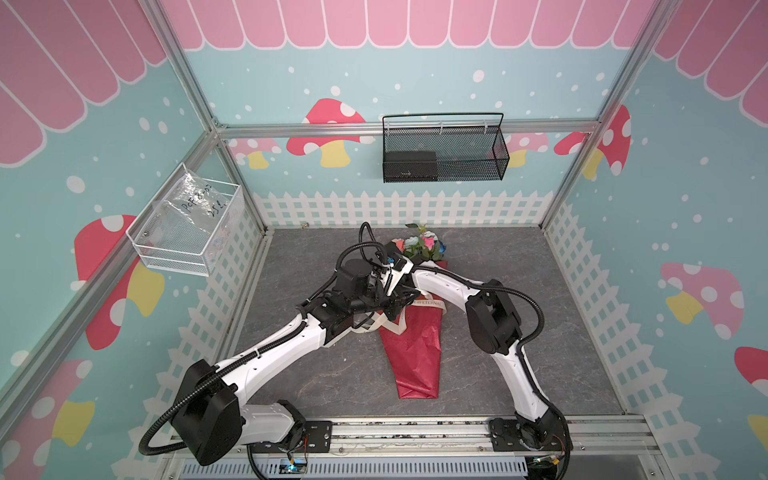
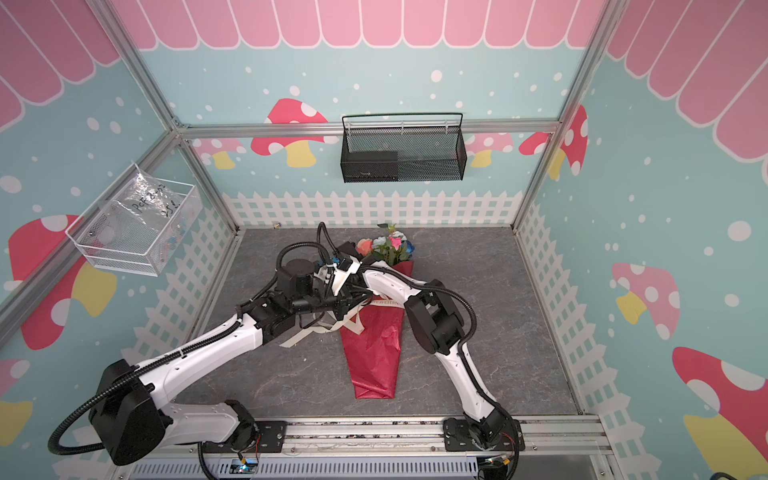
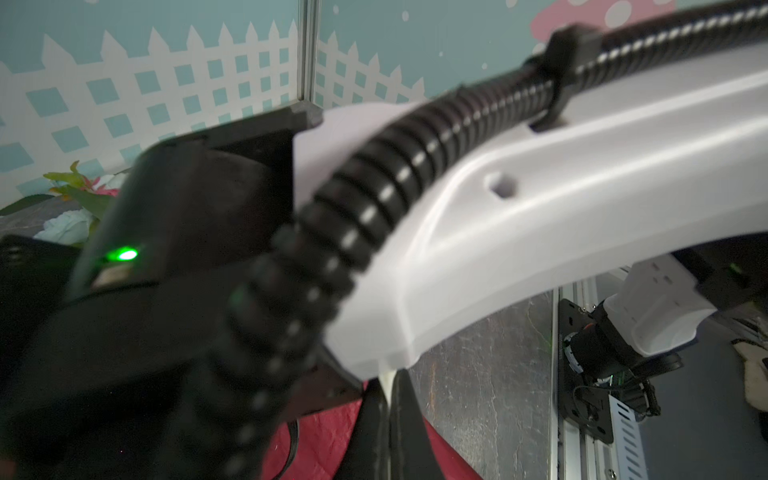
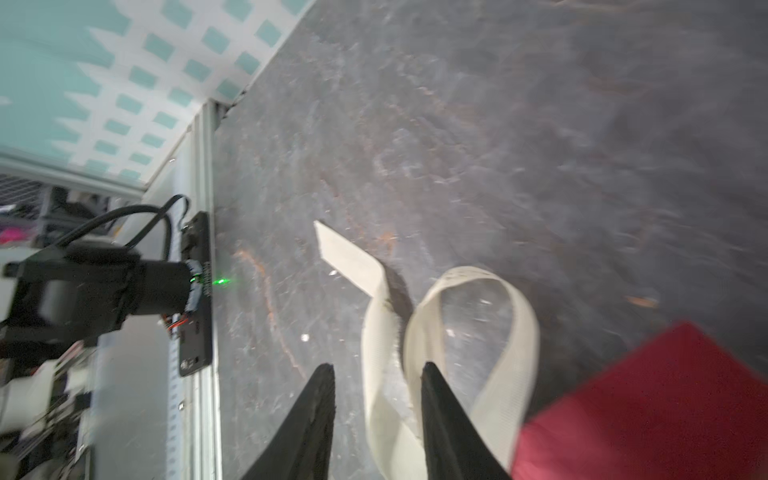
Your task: Tie the bouquet of fake flowers
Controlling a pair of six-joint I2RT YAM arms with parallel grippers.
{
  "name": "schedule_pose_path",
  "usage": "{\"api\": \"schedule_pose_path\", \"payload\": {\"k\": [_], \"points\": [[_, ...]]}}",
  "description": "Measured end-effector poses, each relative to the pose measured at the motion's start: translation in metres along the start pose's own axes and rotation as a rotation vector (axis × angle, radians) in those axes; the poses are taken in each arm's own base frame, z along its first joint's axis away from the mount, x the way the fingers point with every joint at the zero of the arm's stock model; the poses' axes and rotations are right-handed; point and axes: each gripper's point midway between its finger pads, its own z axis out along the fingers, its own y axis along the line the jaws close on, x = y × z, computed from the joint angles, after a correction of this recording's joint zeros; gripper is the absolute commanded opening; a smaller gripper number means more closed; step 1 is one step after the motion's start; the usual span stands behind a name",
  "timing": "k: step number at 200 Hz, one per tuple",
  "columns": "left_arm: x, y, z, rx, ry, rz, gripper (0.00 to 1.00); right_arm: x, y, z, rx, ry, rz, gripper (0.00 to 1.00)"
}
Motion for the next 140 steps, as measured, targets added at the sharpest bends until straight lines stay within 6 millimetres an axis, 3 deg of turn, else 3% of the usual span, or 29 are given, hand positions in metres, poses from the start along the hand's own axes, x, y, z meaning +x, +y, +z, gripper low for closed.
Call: {"api": "schedule_pose_path", "payload": {"k": [21,44,63,76,91,112,140], "points": [[-0.002,0.022,-0.006,-0.057,-0.03,-0.038,0.0,-0.013,-0.037,-0.042,0.169,-0.082,0.085,0.37],[-0.002,0.039,-0.011,-0.103,-0.048,-0.08,0.0,-0.014,-0.074,-0.116,0.379,-0.219,0.209,0.38],[-0.006,0.044,-0.013,-0.116,-0.073,-0.098,0.0,-0.004,-0.088,-0.172,0.518,-0.334,0.292,0.38],[-0.012,0.05,-0.016,-0.127,-0.099,-0.118,0.0,0.008,-0.087,-0.197,0.59,-0.398,0.33,0.38],[-0.016,0.064,-0.019,-0.155,-0.131,-0.158,0.0,0.023,-0.078,-0.211,0.637,-0.454,0.351,0.38],[-0.016,0.095,-0.023,-0.21,-0.164,-0.244,0.0,0.042,-0.06,-0.216,0.663,-0.497,0.338,0.38],[0.0,0.139,-0.025,-0.278,-0.174,-0.386,0.0,0.043,-0.016,-0.195,0.684,-0.486,0.191,0.32]]}}
